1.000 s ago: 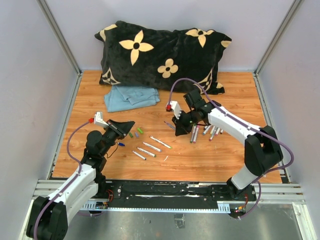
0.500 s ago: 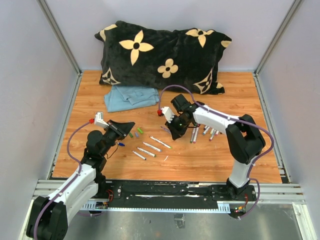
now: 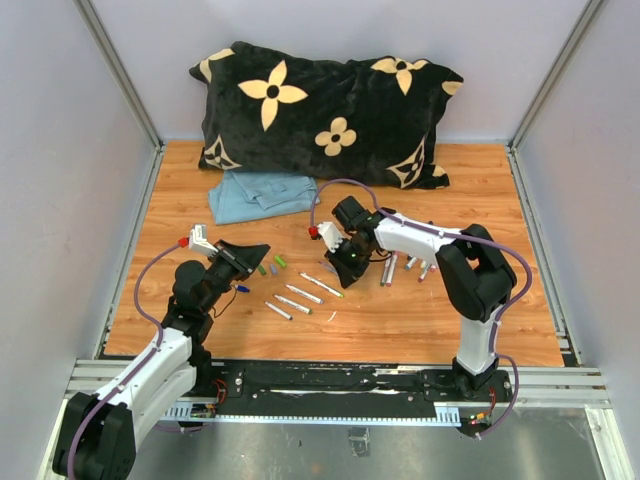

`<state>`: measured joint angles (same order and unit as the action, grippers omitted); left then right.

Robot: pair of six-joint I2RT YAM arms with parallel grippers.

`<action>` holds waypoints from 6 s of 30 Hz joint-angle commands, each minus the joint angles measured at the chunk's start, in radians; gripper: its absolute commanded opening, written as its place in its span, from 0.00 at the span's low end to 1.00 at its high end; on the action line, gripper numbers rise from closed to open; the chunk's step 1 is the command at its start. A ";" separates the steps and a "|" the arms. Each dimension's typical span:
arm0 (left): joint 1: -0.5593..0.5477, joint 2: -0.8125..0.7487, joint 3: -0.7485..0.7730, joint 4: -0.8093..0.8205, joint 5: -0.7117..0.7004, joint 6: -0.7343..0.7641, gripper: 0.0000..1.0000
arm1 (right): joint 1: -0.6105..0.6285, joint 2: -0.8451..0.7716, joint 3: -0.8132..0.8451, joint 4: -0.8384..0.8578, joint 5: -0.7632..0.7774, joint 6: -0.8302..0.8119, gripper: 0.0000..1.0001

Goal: Open the pen caps
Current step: Place the pen at the center of the board, then place the pen cap at the center of the board, then pick up the pen from the center of the board.

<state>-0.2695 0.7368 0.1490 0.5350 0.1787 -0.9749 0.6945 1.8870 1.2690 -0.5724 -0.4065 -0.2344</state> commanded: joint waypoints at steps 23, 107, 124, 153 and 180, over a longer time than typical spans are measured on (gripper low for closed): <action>0.005 -0.011 -0.025 0.017 0.005 -0.013 0.00 | 0.021 0.021 0.043 -0.007 0.045 0.033 0.25; -0.339 0.947 0.741 -0.687 -0.638 -0.128 0.30 | -0.266 -0.330 0.018 -0.092 -0.253 -0.144 0.45; -0.339 0.672 0.669 -0.680 -0.612 -0.073 0.47 | -0.340 -0.382 0.014 -0.093 -0.311 -0.137 0.45; -0.534 0.477 0.293 0.211 -0.076 0.266 0.78 | -0.497 -0.459 -0.020 -0.061 -0.381 -0.136 0.47; -0.750 1.331 1.248 -0.620 -0.499 0.419 0.29 | -0.756 -0.483 -0.038 -0.049 -0.401 -0.088 0.48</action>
<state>-1.0161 2.0300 1.3388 -0.0059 -0.2970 -0.5945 -0.0486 1.4330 1.2457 -0.6315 -0.7746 -0.3367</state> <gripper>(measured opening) 0.294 0.481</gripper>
